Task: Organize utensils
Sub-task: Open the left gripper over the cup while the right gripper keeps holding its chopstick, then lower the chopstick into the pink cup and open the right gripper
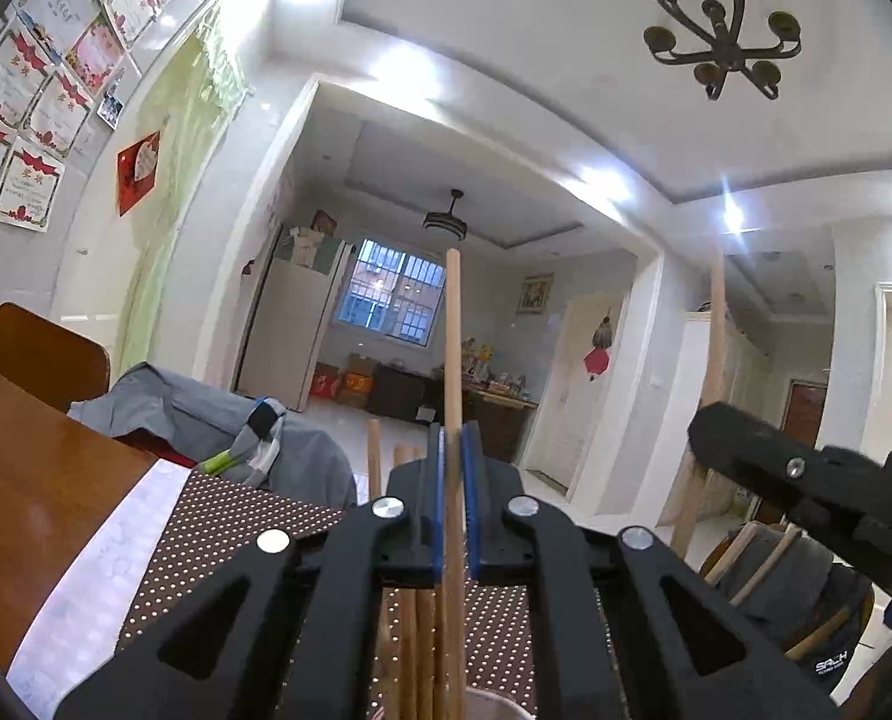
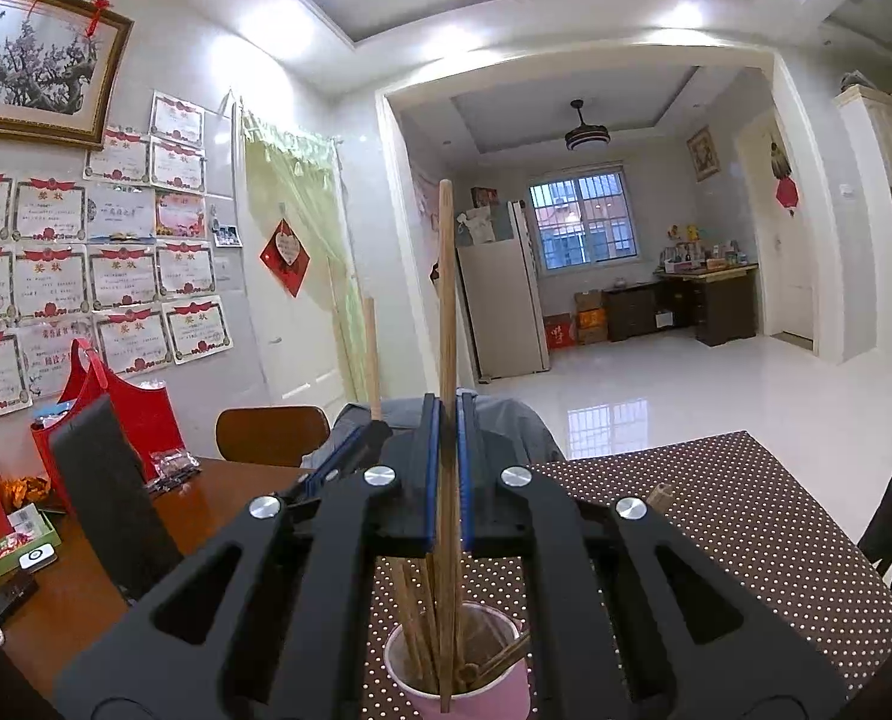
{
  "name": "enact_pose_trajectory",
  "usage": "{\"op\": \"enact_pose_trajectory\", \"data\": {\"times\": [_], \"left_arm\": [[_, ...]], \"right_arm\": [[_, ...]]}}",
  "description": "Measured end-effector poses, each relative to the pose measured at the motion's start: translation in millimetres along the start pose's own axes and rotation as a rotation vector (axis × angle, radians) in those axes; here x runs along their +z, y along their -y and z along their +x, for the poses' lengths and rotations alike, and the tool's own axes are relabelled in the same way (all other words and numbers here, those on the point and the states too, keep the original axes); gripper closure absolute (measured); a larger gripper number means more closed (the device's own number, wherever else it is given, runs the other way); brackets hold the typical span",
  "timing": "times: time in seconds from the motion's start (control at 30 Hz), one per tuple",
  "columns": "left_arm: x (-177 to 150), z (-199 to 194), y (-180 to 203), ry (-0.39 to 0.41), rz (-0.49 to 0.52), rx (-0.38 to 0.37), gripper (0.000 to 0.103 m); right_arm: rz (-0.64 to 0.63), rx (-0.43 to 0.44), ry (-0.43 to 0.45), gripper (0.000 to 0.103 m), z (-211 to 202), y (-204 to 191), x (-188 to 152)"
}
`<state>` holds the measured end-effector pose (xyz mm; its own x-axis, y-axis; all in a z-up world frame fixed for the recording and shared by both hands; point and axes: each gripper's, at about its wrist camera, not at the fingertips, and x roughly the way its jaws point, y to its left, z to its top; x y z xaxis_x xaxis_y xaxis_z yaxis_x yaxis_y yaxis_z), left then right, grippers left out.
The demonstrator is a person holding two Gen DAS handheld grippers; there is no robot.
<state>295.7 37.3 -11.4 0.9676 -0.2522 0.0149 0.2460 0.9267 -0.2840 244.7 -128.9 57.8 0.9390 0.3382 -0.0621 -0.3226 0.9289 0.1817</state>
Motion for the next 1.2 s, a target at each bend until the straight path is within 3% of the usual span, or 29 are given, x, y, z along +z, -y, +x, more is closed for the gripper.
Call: {"op": "enact_pose_trajectory", "data": {"times": [0.47,0.5,0.57,0.87,1.2], "left_arm": [[1,-6,4,-0.050,0.010,0.028,0.096],[2,-7,3,-0.054,0.003,0.029,0.094],[8,-12,3,-0.063,-0.001,0.042,0.080],[25,-29,5,-0.112,0.058,0.118,0.073],[29,-29,6,-0.160,0.098,0.142,0.069]], "right_arm": [[0.010,0.010,0.051,0.097,-7,-1,-2],[0.009,0.012,0.053,0.097,-7,-1,-2],[0.015,0.015,0.071,0.097,-9,0,-1],[0.007,-0.005,0.113,0.097,-10,-1,-7],[-0.021,-0.011,0.048,0.097,1,-7,-16]]}}
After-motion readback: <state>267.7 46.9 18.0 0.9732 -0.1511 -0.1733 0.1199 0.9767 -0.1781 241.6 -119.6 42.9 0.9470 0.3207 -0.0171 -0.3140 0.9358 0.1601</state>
